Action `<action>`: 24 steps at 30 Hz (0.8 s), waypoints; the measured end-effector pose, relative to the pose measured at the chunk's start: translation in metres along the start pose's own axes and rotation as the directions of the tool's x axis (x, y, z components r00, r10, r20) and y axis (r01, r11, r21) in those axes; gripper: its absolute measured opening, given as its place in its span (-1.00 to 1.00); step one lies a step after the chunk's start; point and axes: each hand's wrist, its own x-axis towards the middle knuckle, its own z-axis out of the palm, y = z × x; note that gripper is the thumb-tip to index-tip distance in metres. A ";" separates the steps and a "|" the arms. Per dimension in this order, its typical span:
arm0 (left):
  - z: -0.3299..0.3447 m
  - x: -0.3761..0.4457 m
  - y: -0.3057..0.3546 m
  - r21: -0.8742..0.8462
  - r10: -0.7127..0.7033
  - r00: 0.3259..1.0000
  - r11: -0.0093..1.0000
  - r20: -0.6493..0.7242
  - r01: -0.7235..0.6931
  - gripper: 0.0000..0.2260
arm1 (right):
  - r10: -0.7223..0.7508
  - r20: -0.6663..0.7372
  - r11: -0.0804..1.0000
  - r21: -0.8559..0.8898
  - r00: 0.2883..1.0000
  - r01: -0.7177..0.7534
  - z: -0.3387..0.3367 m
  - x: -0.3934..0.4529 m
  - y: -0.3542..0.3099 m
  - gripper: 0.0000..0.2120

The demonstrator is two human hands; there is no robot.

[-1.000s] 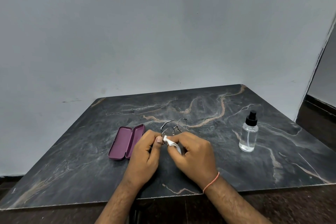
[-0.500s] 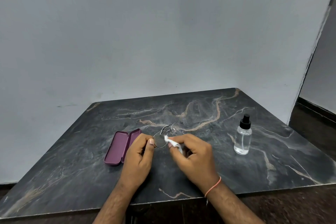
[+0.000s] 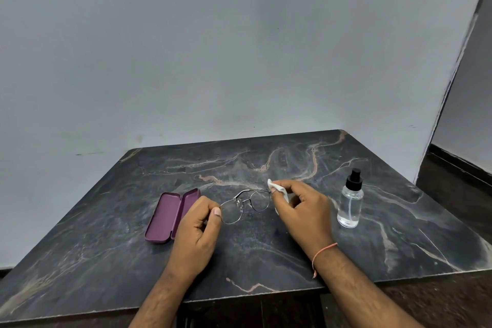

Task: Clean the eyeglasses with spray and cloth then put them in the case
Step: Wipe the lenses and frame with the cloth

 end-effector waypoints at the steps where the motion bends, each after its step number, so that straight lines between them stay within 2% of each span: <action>1: 0.000 0.000 0.000 0.002 -0.003 1.000 1.000 0.001 0.003 -0.70 | -0.024 0.014 1.000 -0.008 1.000 0.024 0.001 -0.002 -0.001 -0.84; 8: 0.000 0.001 -0.001 -0.002 -0.016 1.000 1.000 0.008 0.016 -0.69 | -0.117 0.074 0.991 -0.059 0.990 0.122 0.004 -0.010 -0.003 -0.85; 13: 0.000 0.002 0.000 0.011 -0.017 1.000 1.000 0.009 0.017 -0.68 | -0.263 0.163 0.961 -0.042 0.951 0.273 0.007 -0.017 -0.010 -0.80; 15: 0.000 0.002 0.001 0.014 -0.015 1.000 1.000 0.009 0.015 -0.68 | -0.245 0.142 0.965 -0.063 0.959 0.256 0.007 -0.016 -0.010 -0.80; 20: 0.001 0.001 0.002 0.016 -0.014 1.000 1.000 0.019 0.014 -0.66 | -0.100 0.061 0.981 -0.160 0.993 0.109 0.005 -0.009 -0.007 -0.78; 24: 0.000 0.002 0.002 0.020 -0.016 1.000 1.000 0.018 0.016 -0.68 | -0.199 0.163 0.974 -0.079 0.966 0.213 0.006 -0.013 -0.010 -0.80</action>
